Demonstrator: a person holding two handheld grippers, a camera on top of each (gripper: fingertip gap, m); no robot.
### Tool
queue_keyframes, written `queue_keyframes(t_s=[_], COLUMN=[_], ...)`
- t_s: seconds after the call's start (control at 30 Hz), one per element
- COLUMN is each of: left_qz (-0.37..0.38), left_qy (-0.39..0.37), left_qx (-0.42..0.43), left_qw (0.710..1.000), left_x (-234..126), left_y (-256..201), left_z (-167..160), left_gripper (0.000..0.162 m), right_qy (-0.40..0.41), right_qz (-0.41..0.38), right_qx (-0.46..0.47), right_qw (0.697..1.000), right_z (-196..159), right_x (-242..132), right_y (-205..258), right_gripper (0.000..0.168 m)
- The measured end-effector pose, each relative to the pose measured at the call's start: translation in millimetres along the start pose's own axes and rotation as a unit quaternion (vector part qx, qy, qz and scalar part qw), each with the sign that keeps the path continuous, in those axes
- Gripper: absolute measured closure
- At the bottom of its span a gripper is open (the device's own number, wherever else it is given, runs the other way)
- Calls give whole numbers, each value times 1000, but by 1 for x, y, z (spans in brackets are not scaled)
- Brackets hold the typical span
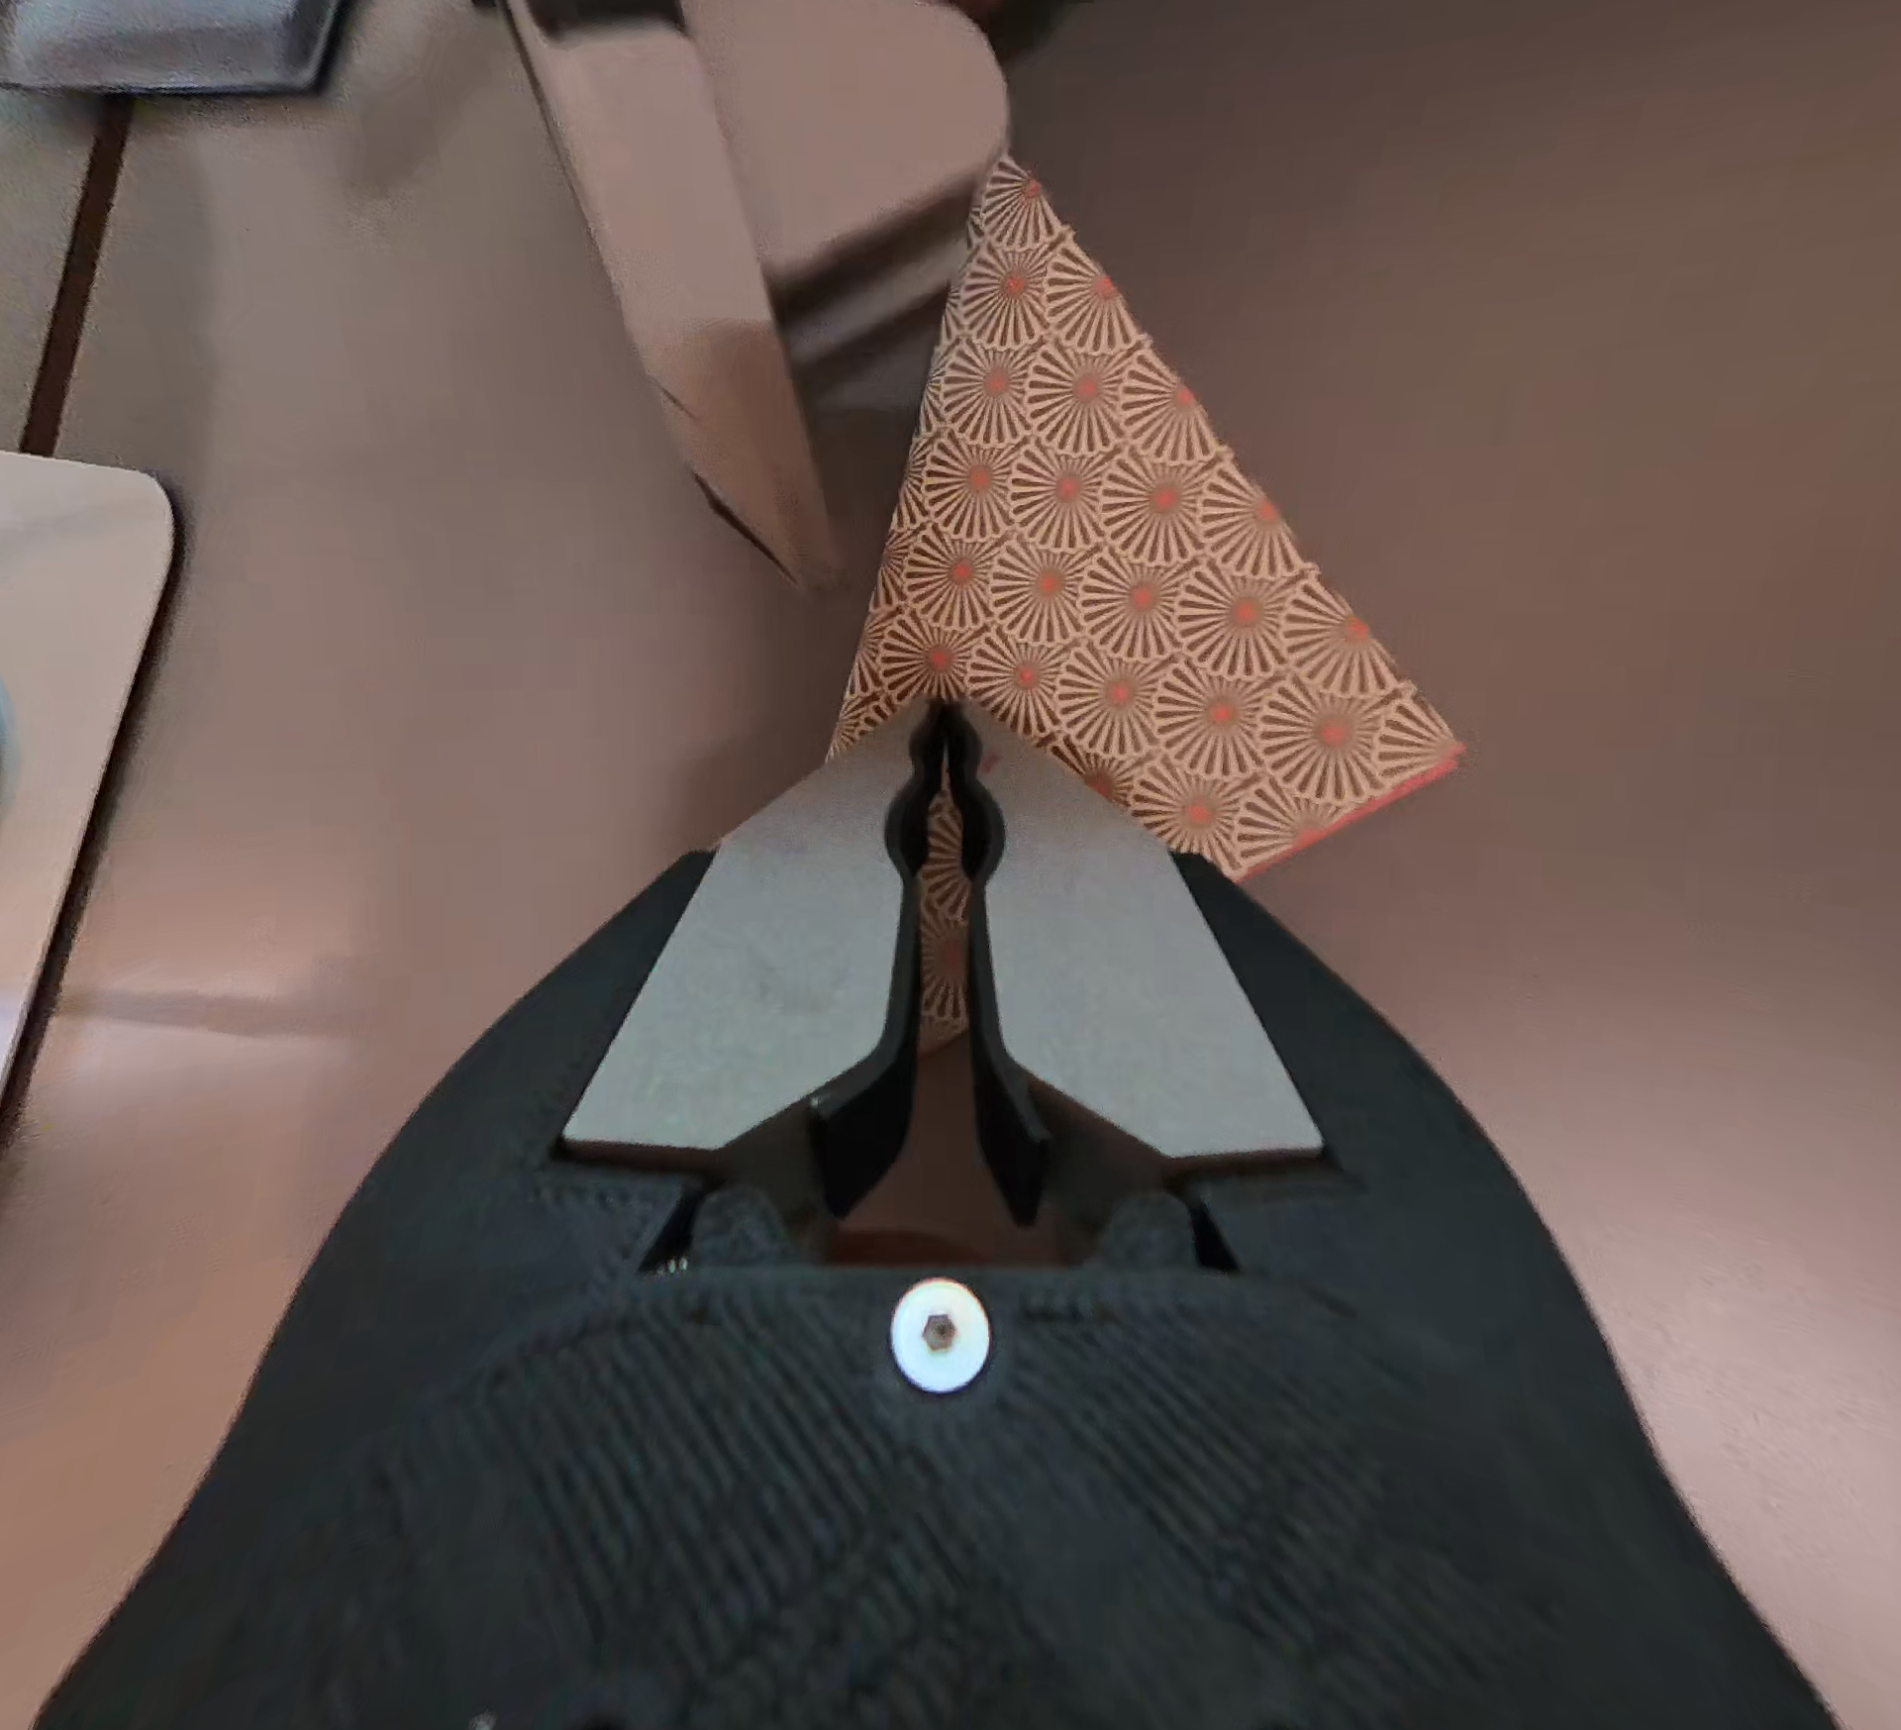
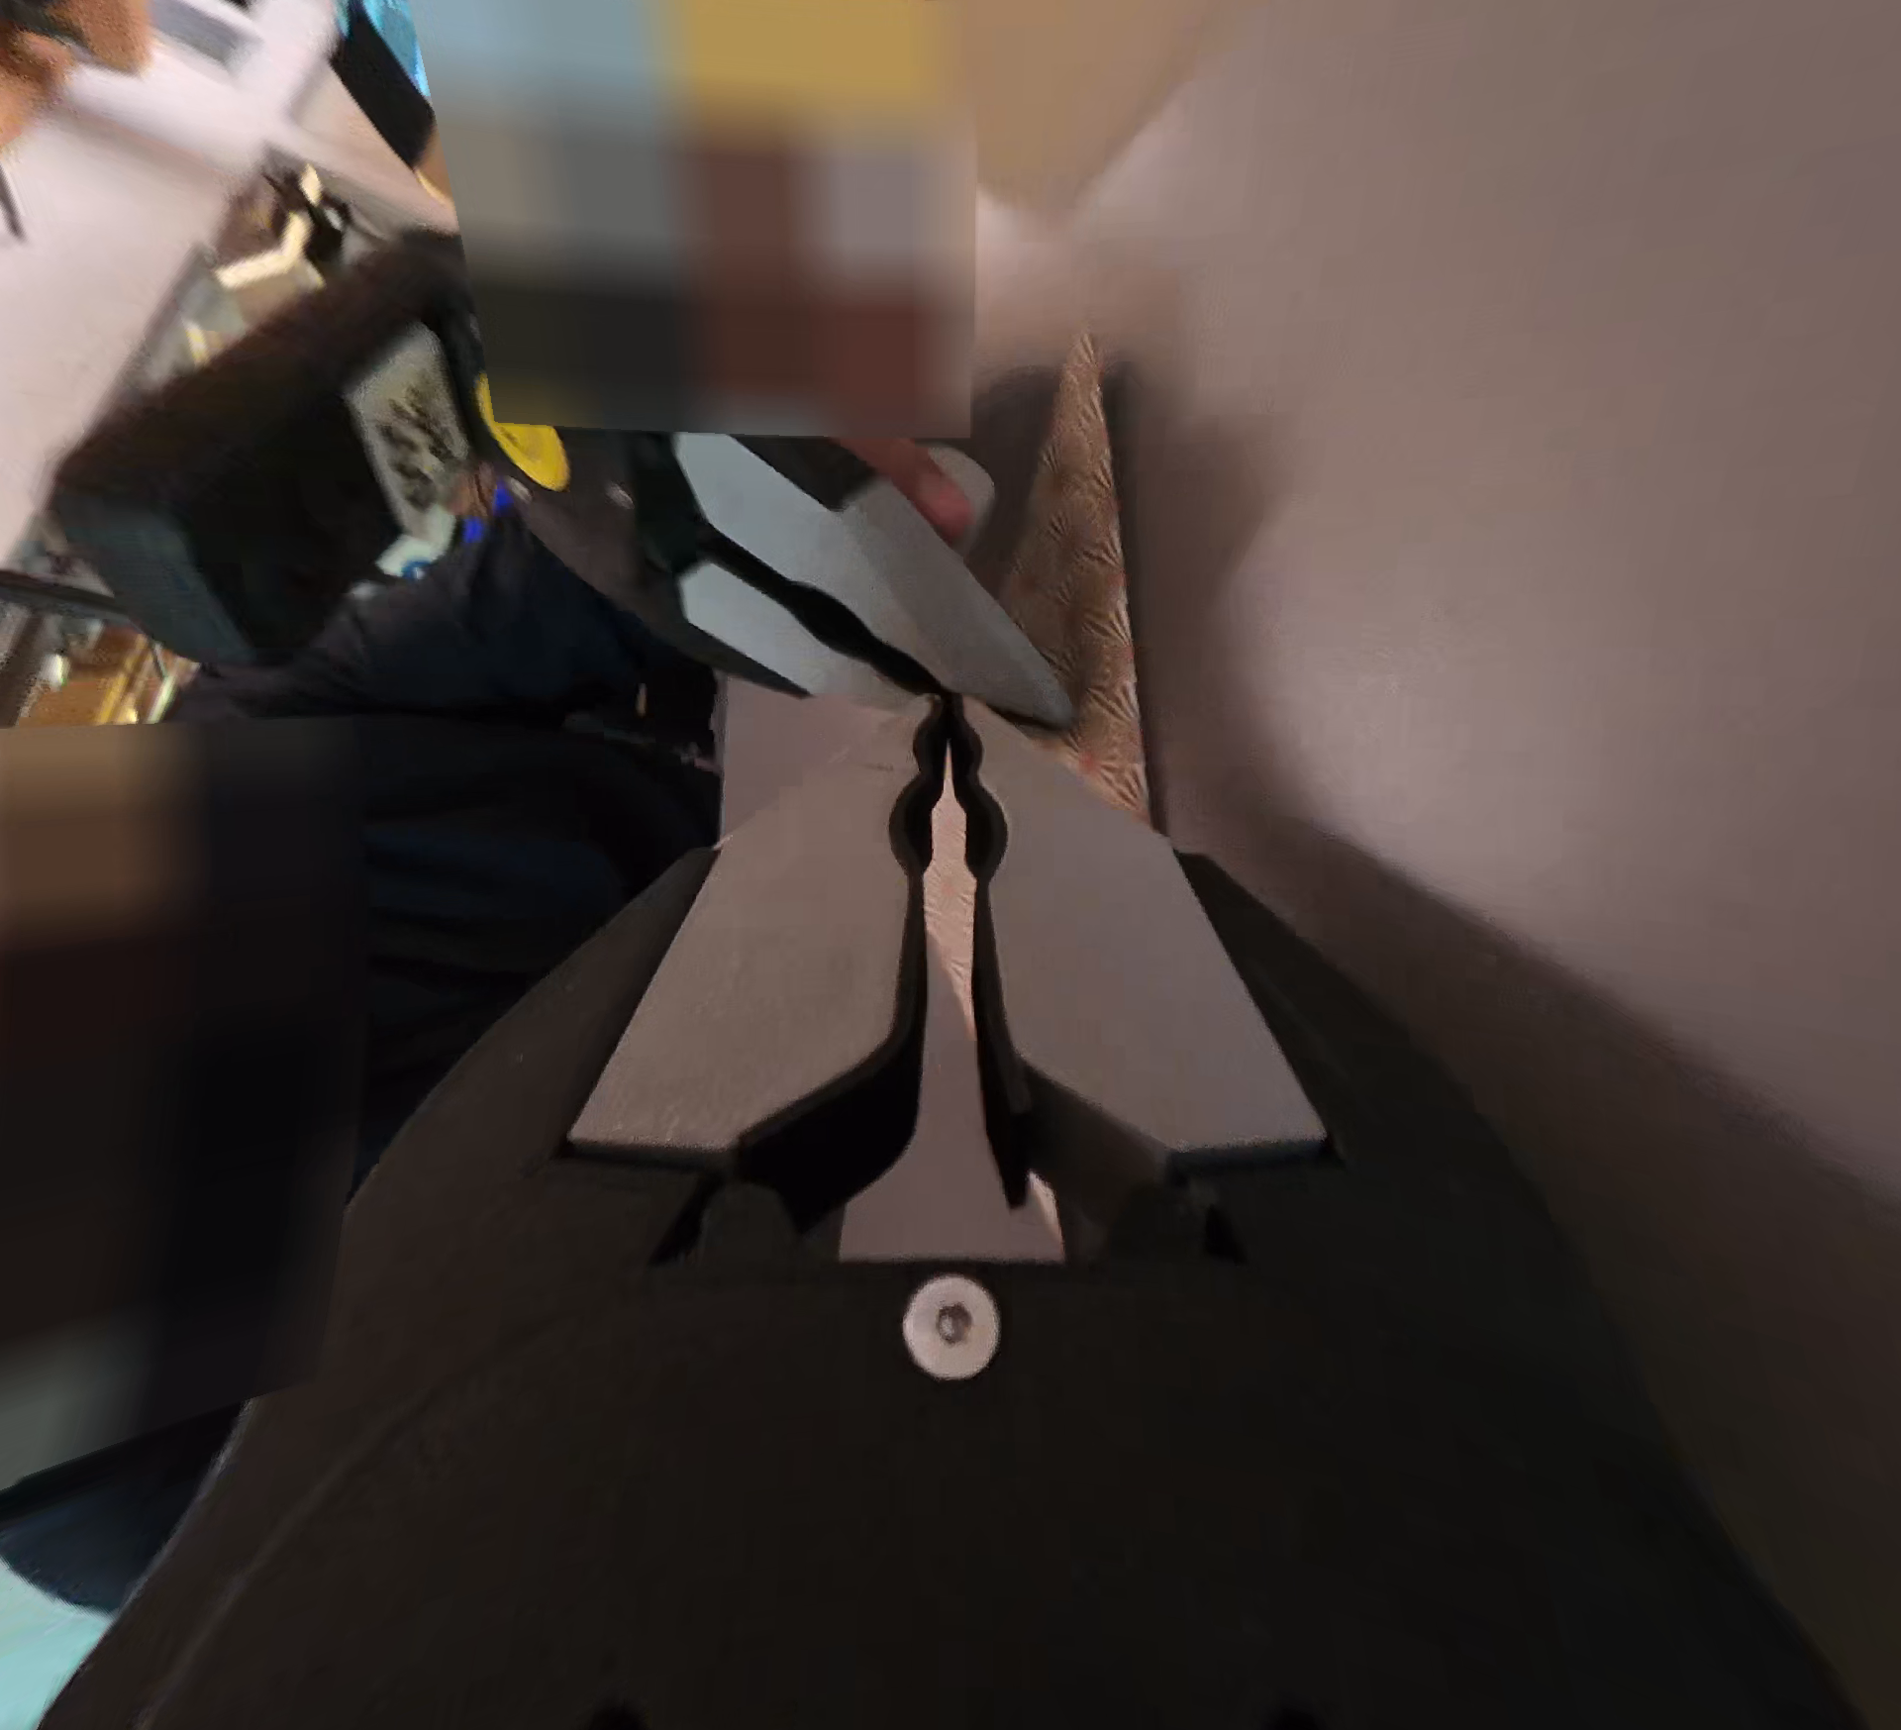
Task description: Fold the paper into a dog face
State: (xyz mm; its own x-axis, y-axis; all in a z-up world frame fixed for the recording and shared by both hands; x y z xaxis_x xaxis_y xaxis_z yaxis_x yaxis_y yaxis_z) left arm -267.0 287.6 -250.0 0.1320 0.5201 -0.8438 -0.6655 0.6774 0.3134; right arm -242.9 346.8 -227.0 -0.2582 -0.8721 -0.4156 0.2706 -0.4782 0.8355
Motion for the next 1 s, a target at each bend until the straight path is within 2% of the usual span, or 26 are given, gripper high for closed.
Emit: queue_keyframes(t_s=[0.07,0.17,0.3,0.4,0.5,0.53,0.57,0.63,0.7,0.8,0.9,1.0], left_qz=[-13,-14,-1,7,22,29,34,38,30,22,24,25], left_qy=[12,20,29,37,31,30,29,26,23,20,26,30], left_qx=[2,1,-28,-64,-96,-97,-95,-93,-103,-116,-115,-115], left_qw=[1000,1000,999,997,995,994,994,995,994,993,993,993], left_x=[0,0,-4,-7,-8,-8,-7,-8,-7,-8,-9,-11], left_y=[1,1,0,-2,-3,-3,-4,-4,-4,-3,-5,-7], left_z=[1,0,-5,-11,-12,-12,-12,-12,-12,-13,-14,-16], left_gripper=[162,162,162,162,162,162,162,162,162,162,162,162], right_qy=[-28,-29,-64,-61,-57,-62,-71,-94,-114,-102,-72,-75], right_qz=[-34,-158,-195,-234,-231,-237,-245,-243,-224,-207,-227,-226], right_qx=[18,72,94,119,114,110,97,46,27,64,110,130], right_qw=[999,984,974,963,965,963,962,964,967,971,965,963], right_z=[-4,-26,-42,-56,-59,-57,-54,-45,-40,-47,-62,-68], right_x=[-18,-39,-58,-63,-58,-58,-60,-61,-61,-58,-56,-55], right_y=[1,-13,-4,-10,-7,-5,-2,11,18,10,1,5], right_gripper=[168,168,168,168,164,137,129,141,139,135,140,133])
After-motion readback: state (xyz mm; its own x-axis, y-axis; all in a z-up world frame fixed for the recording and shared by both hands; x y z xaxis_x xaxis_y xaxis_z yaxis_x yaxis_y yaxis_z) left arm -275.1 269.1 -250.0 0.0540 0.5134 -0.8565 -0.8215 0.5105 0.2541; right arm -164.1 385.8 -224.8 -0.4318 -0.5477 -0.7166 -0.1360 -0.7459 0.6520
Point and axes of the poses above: each gripper's, where its closed fingertips meet, x out along the fingers, z out of its top, y = z × x across the jaws, the point moved 4 cm from there along -x, back along the fingers, and after that the axes turned 14 degrees about y, right-handed, at the moved point
